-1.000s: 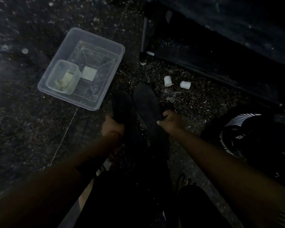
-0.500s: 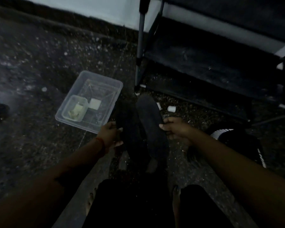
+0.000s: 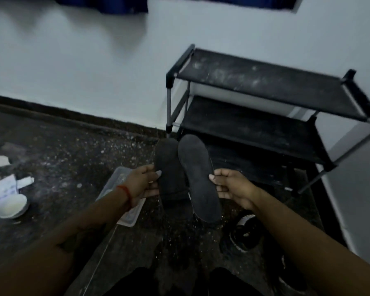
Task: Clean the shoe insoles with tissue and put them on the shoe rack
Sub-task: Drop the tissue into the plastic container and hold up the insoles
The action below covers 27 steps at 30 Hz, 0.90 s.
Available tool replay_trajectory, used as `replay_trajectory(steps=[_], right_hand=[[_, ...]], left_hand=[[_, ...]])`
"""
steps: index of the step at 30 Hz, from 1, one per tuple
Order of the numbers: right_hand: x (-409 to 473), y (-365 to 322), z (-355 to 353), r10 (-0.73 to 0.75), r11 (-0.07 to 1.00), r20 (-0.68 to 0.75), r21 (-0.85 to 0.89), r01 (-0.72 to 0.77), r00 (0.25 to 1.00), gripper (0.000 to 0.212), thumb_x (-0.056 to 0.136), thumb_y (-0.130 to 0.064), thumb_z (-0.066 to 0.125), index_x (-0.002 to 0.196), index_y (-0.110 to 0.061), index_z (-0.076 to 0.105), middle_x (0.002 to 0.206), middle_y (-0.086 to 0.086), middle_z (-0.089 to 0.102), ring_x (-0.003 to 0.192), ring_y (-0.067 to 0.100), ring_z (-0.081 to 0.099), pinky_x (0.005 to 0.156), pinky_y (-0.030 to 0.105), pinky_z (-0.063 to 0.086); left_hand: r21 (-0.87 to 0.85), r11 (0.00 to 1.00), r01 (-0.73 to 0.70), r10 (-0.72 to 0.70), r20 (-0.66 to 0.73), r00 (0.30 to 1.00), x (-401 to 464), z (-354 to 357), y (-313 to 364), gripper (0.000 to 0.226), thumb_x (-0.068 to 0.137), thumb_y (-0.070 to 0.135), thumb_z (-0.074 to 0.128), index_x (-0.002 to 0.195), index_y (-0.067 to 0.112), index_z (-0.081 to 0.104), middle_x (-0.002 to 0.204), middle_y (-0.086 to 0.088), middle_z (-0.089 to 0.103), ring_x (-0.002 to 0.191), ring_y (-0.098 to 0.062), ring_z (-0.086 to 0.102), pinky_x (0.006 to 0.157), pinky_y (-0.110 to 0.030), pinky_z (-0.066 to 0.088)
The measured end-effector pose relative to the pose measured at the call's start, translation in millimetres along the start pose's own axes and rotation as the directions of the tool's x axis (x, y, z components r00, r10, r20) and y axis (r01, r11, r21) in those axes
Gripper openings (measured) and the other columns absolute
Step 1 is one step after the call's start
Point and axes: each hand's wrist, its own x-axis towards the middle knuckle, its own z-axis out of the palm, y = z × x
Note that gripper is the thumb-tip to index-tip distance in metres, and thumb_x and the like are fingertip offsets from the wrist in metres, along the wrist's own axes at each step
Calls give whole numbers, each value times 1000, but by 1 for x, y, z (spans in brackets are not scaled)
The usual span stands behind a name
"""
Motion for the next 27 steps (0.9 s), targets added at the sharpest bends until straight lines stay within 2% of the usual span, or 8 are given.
replay_trajectory(steps=[4, 9, 14, 18, 20, 22, 24, 27], right_hand=[[-35, -38, -9, -74, 997, -5, 15, 74, 997, 5, 89, -16, 58, 91, -16, 63, 77, -4, 71, 64, 5, 66, 62, 21, 54], [-53, -93, -32, -190, 981, -63, 13, 192, 980, 8, 90, -14, 56, 90, -14, 63, 68, -6, 71, 57, 3, 65, 51, 17, 50], [-41, -151, -63, -309, 950, -127, 11, 313, 943, 9, 92, -13, 53, 90, -14, 62, 59, -9, 68, 49, -1, 61, 47, 13, 47], [-11, -182, -82, -348, 934, -196, 6, 356, 917, 10, 91, -11, 54, 87, -14, 62, 54, -12, 66, 45, -3, 58, 43, 12, 45], [9, -194, -92, -350, 934, -242, -11, 358, 905, 8, 90, -12, 56, 87, -15, 62, 60, -10, 66, 47, -2, 57, 44, 13, 44], [33, -203, -102, -336, 938, -285, -19, 345, 898, 7, 90, -13, 57, 90, -16, 63, 74, -5, 65, 58, 3, 58, 48, 16, 46], [58, -213, -110, -312, 945, -323, -4, 328, 893, 13, 91, -11, 55, 85, -18, 63, 79, -3, 64, 64, 7, 58, 52, 18, 48], [95, -227, -119, -264, 953, -369, 41, 299, 891, 23, 92, -6, 49, 78, -19, 63, 82, -2, 63, 71, 11, 58, 58, 23, 48]], left_hand=[[-5, 996, -85, 85, 14, 996, -30, 12, 43, 26, 95, 11, 52, 120, 12, 57, 88, 1, 68, 61, -7, 69, 53, -21, 57], [28, 978, -206, 205, 32, 978, -35, 29, 110, 30, 95, 8, 51, 125, 6, 54, 53, 11, 65, 39, 1, 57, 41, -12, 46], [37, 947, -320, 318, 46, 947, -10, 59, 178, 20, 93, 12, 56, 113, 15, 58, 81, 4, 67, 48, 0, 64, 48, -15, 52], [79, 933, -350, 349, 28, 937, 28, 77, 212, 9, 92, 11, 57, 98, 18, 60, 74, 7, 66, 44, 1, 62, 45, -14, 51], [106, 927, -359, 359, 24, 933, 48, 82, 223, 12, 92, 10, 57, 103, 15, 60, 80, 4, 64, 44, 0, 62, 43, -13, 49], [129, 921, -367, 369, 12, 930, 70, 87, 235, 14, 92, 9, 57, 106, 13, 58, 70, 4, 67, 43, 0, 62, 42, -14, 49], [151, 916, -371, 376, -7, 927, 93, 91, 249, 15, 92, 6, 57, 106, 10, 57, 60, 4, 65, 39, -1, 59, 41, -15, 50], [202, 911, -360, 372, -20, 928, 126, 93, 269, 22, 91, 5, 58, 112, 5, 57, 61, 1, 63, 38, -2, 59, 41, -18, 51]])
